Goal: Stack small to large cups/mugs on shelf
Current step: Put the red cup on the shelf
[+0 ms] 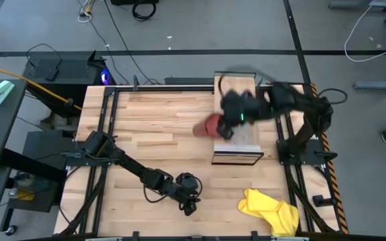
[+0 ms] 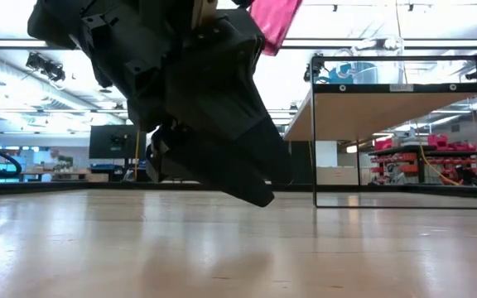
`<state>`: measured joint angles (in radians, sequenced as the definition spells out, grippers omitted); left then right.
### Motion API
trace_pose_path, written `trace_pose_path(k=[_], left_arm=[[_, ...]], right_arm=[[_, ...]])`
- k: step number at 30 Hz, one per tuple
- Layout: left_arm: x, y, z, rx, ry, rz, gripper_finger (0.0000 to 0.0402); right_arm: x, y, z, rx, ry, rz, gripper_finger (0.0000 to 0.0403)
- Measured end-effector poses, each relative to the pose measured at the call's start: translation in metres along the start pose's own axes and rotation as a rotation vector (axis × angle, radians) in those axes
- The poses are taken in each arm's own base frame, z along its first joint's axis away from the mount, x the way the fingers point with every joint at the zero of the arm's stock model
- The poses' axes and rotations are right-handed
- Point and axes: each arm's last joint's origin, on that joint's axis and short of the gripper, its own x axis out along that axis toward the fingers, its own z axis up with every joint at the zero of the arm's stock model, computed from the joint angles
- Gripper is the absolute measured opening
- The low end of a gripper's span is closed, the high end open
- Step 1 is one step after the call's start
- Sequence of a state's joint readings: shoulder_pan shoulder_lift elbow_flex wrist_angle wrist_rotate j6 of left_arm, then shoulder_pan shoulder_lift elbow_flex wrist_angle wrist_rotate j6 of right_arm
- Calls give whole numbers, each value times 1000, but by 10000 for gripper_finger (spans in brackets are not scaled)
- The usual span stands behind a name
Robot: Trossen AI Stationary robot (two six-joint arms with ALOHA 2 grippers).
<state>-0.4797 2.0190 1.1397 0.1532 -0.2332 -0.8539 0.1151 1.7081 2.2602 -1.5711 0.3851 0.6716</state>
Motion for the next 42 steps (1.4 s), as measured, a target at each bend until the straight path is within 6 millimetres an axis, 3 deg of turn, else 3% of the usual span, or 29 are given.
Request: trace_pose_path(k=[7, 13, 19, 26, 32, 42], left_arm=[[0, 1, 1, -27, -28, 23, 172], [0, 2, 2, -27, -35, 33, 172], [3, 13, 11, -20, -43, 77, 172], [8, 35, 33, 3, -31, 89, 172], [11, 50, 47, -20, -8, 74, 172], [12, 54, 50, -30, 0, 68, 172]], right_arm=[[-2, -85, 48, 125, -111, -158, 6], [1, -169, 64, 321, -73, -235, 6], [-4, -222, 64, 491, -64, -210, 7], [-6, -242, 62, 581, -64, -213, 6], [12, -245, 58, 606, 13, -205, 5], [29, -246, 54, 600, 82, -236, 5]])
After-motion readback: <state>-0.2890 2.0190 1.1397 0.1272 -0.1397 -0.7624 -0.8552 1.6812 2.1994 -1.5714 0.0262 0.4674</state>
